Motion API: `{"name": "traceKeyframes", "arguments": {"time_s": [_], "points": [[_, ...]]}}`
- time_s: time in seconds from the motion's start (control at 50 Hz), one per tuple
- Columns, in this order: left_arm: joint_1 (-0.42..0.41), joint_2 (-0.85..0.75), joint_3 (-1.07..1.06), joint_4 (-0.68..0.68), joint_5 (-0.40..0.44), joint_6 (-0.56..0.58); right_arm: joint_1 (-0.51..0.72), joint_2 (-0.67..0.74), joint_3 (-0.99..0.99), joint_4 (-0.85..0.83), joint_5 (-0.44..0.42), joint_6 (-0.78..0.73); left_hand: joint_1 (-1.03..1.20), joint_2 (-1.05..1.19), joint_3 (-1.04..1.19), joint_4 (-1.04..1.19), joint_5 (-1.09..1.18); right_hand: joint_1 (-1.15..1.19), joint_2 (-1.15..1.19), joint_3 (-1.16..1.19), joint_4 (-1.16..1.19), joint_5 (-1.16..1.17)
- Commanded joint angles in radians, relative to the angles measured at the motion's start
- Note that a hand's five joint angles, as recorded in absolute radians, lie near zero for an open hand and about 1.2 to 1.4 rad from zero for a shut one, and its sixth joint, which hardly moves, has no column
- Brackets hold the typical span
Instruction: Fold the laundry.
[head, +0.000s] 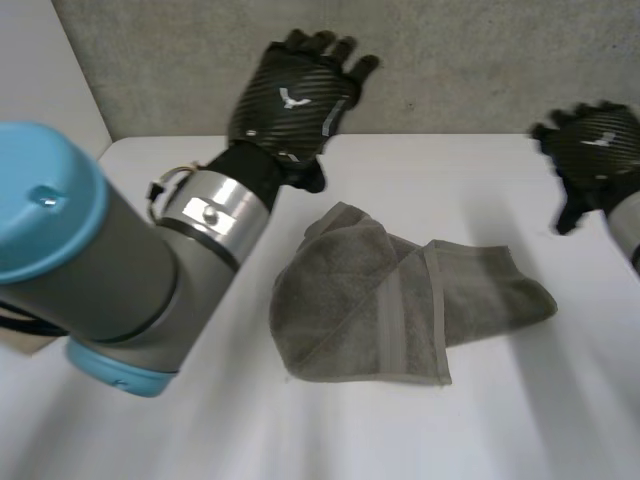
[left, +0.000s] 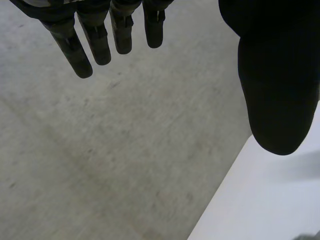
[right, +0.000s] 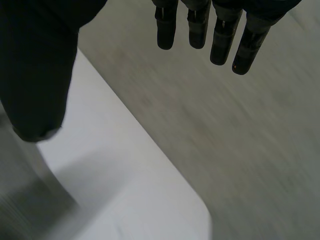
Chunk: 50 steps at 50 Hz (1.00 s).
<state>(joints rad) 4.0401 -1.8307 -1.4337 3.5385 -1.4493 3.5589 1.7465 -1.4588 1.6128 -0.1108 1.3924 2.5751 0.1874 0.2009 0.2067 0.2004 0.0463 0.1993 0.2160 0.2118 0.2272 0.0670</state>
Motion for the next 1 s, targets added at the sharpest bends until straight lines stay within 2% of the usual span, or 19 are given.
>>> {"name": "traceKeyframes", "arguments": {"time_s": [0.02,0.08,0.1,0.18,0.3,0.46,0.6,0.68,0.7,0.76,0.78,0.8,0.86,1.0], "points": [[0.075,0.05,-0.131,-0.001,-0.032,-0.002,0.197,0.008,0.019,0.126,-0.124,-0.069,-0.006,-0.02,-0.025,-0.019,-0.04,-0.018,-0.034,-0.03,-0.046,-0.06],[0.103,0.053,-0.18,-0.004,-0.078,-0.009,0.281,0.106,0.013,0.2,-0.096,-0.067,0.008,-0.005,-0.011,-0.005,-0.025,0.097,0.08,0.084,0.069,0.054],[0.108,0.053,-0.191,-0.004,-0.091,-0.014,0.324,0.151,0.013,0.216,-0.07,-0.047,0.011,-0.002,-0.008,-0.002,-0.022,0.202,0.185,0.189,0.174,0.159],[0.135,0.053,-0.247,-0.016,-0.155,-0.051,0.376,0.221,0.03,0.209,0.002,0.049,0.014,0.001,-0.005,0.001,-0.019,0.364,0.347,0.351,0.336,0.321],[0.154,0.057,-0.303,-0.027,-0.16,-0.107,0.375,0.294,0.062,0.12,0.022,0.091,0.014,0.001,-0.005,0.001,-0.019,0.353,0.336,0.34,0.325,0.31],[0.161,0.06,-0.346,-0.026,-0.158,-0.117,0.375,0.35,0.056,0.036,0.031,0.089,0.011,-0.002,-0.008,-0.002,-0.022,0.197,0.18,0.184,0.169,0.155],[0.163,0.06,-0.355,-0.026,-0.157,-0.117,0.375,0.396,0.026,0.003,0.031,0.07,0.006,-0.008,-0.014,-0.007,-0.028,0.256,0.239,0.243,0.228,0.213],[0.165,0.06,-0.355,-0.026,-0.157,-0.117,0.373,0.417,0.015,-0.023,0.034,0.045,0.003,-0.011,-0.017,-0.01,-0.031,0.469,0.452,0.457,0.441,0.427],[0.166,0.06,-0.355,-0.026,-0.157,-0.117,0.369,0.42,0.01,-0.038,0.034,0.037,0.003,-0.011,-0.017,-0.01,-0.031,0.639,0.622,0.626,0.611,0.596],[0.171,0.059,-0.355,-0.026,-0.155,-0.117,0.35,0.422,0.003,-0.062,0.043,0.03,0.0,-0.014,-0.02,-0.013,-0.034,0.836,0.819,0.824,0.808,0.794],[0.172,0.059,-0.355,-0.026,-0.154,-0.117,0.337,0.423,-0.007,-0.079,0.053,0.027,0.0,-0.014,-0.02,-0.013,-0.034,1.049,1.032,1.037,1.021,1.007],[0.172,0.059,-0.355,-0.026,-0.152,-0.117,0.332,0.423,-0.011,-0.085,0.056,0.025,-0.003,-0.017,-0.023,-0.016,-0.037,1.118,1.101,1.106,1.09,1.076],[0.174,0.057,-0.355,-0.024,-0.154,-0.117,0.309,0.434,-0.034,-0.095,0.06,0.014,-0.006,-0.02,-0.025,-0.019,-0.04,1.197,1.18,1.184,1.169,1.154],[0.174,0.031,-0.353,-0.013,-0.151,-0.114,0.24,0.472,-0.097,-0.081,0.062,-0.018,-0.009,-0.023,-0.028,-0.022,-0.042,1.197,1.18,1.184,1.169,1.155]]}}
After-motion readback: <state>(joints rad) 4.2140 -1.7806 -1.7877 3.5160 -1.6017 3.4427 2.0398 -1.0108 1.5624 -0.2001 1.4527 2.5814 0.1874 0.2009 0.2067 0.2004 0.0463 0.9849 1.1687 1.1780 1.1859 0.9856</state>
